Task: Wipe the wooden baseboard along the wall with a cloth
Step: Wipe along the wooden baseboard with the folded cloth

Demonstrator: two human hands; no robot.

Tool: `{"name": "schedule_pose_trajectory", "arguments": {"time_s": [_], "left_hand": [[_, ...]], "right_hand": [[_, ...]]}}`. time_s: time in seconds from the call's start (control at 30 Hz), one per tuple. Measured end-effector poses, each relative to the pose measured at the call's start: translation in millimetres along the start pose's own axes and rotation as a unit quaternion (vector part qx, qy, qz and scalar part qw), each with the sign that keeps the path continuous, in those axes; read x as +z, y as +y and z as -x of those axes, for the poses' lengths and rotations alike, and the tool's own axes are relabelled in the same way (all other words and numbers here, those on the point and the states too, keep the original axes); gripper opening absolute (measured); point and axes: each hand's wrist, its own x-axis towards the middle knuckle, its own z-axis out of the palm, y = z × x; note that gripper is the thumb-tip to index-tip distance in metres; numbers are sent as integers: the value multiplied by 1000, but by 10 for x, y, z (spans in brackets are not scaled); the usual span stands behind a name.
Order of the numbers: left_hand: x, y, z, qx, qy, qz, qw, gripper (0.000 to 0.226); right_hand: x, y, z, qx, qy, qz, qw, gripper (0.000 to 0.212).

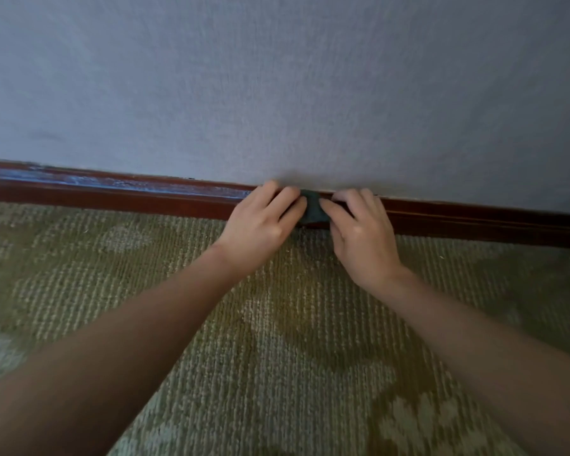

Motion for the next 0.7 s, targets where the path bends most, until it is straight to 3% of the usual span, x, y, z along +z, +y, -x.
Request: {"name": "schedule_pose_trajectory", "arguments": {"time_s": [0.27,0.4,0.6,0.7], "left_hand": [[52,65,33,-35,-16,21,999,27],[69,112,-30,-25,-21,14,999,23],[100,125,-88,11,-51,-6,999,18],[27,-31,41,20,-55,-13,998,17]], "right_hand": [[41,15,22,-8,-32,27,999,33],[-47,159,18,-59,-62,56,995,38],[-36,101,103,11,-21,42,999,39],[60,-41,37,6,-13,28,999,39]]}}
